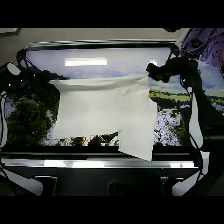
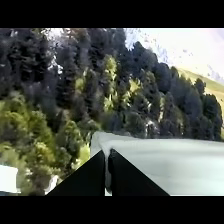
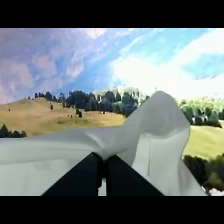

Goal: Fold the clothes and pants, and hang the long-sleeved shirts on hangers.

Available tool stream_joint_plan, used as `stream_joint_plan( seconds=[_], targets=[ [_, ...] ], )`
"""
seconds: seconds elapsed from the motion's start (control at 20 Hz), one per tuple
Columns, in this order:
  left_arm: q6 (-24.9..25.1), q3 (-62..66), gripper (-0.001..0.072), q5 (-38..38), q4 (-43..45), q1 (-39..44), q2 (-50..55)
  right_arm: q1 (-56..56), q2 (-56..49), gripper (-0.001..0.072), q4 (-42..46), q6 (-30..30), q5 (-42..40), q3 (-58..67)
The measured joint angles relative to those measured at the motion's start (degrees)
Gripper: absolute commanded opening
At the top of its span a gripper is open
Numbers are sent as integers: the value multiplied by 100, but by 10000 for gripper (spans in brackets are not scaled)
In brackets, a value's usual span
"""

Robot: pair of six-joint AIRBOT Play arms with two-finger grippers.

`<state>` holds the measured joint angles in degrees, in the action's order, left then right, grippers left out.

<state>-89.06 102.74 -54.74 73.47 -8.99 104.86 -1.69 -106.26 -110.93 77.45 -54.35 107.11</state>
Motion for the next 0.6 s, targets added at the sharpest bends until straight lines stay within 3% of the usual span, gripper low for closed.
stream_joint_plan(
  seconds=[0.25,0.6],
  targets=[
    [-4,125,12,-476,2,13,225,-24,-131,28,382,-26,-205,13],
    [-2,24,12,-1996,11,13,256,-28,-79,28,739,-37,-1698,9]
  ],
)
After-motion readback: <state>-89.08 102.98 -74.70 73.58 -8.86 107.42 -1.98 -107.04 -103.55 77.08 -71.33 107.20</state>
